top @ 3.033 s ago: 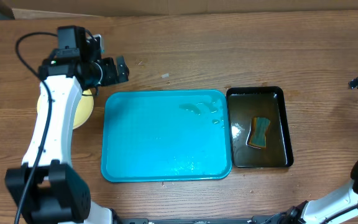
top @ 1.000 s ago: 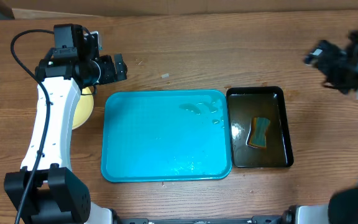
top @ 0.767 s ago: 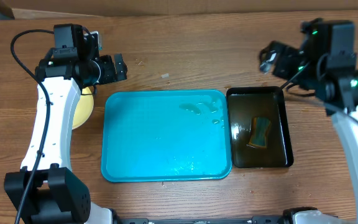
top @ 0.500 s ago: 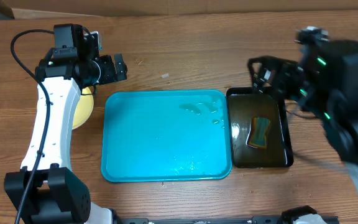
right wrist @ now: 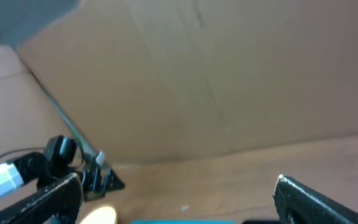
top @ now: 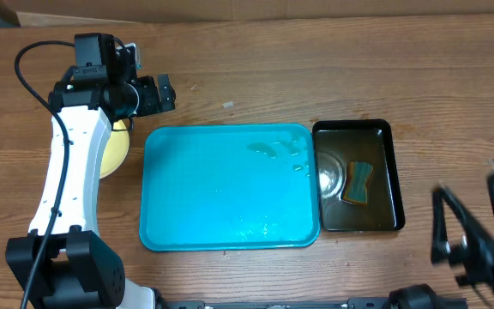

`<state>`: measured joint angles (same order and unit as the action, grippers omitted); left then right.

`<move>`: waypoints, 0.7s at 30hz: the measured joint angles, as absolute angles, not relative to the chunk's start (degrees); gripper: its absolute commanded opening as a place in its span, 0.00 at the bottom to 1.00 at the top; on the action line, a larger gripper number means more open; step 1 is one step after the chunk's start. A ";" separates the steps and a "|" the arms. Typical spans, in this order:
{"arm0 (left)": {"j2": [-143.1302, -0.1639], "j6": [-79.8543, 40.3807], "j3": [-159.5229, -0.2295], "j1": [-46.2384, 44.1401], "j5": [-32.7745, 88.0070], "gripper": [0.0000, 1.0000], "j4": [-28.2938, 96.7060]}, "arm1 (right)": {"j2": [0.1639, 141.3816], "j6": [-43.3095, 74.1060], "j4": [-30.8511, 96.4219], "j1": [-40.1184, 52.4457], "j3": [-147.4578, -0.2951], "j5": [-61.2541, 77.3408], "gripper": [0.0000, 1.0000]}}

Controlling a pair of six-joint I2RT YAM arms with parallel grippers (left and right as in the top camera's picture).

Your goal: Clean dirty plates on tray and stack at the side

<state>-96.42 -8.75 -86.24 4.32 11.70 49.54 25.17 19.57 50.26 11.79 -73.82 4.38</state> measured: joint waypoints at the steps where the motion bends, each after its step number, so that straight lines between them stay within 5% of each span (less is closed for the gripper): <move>1: -96.42 -8.75 -86.24 4.32 11.70 1.00 49.56 | 21.91 19.49 47.90 11.05 -70.65 4.05 1.00; 8: -96.42 -8.75 -86.24 4.32 11.70 1.00 49.54 | 6.26 19.46 24.86 5.58 -48.36 3.51 1.00; 21: -96.42 -8.75 -86.24 4.32 11.68 1.00 49.54 | 1.08 22.24 -19.86 4.47 -16.32 3.09 1.00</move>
<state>-96.42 -8.75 -86.24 4.32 11.68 49.54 1.08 22.24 -19.86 4.47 -16.32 3.09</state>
